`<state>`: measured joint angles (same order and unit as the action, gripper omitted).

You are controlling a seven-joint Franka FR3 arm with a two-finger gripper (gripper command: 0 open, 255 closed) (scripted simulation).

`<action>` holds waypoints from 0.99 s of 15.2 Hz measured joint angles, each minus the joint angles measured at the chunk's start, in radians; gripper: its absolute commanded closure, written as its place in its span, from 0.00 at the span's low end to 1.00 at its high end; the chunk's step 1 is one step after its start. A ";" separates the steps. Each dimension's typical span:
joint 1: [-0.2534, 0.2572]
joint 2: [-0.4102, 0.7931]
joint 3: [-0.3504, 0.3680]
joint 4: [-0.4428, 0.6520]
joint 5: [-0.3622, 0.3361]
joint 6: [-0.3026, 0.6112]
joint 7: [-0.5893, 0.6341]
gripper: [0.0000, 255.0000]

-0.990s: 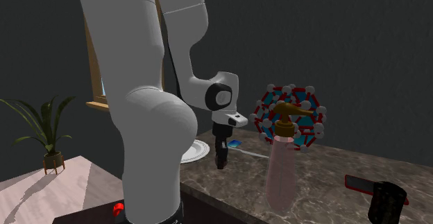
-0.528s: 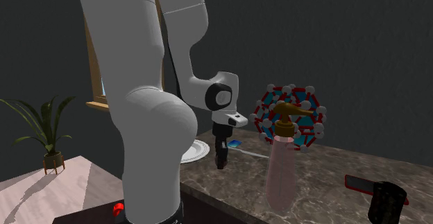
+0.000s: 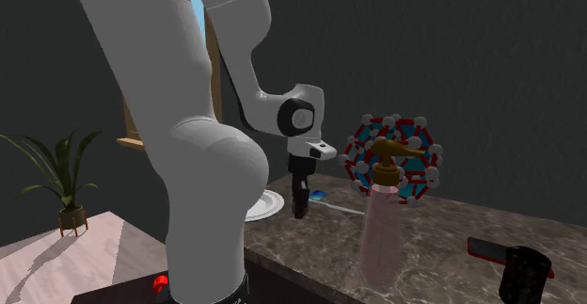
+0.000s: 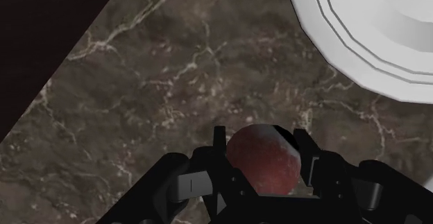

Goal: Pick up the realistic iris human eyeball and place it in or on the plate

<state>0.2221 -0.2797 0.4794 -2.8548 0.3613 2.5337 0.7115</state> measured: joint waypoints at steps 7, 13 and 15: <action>0.013 -0.123 -0.026 0.022 0.004 -0.144 -0.004 1.00; 0.051 -0.164 0.007 0.057 0.025 -0.211 0.059 1.00; 0.078 -0.161 0.043 0.073 0.044 -0.216 0.109 1.00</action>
<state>0.3001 -0.4403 0.5229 -2.7818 0.4053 2.3175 0.8203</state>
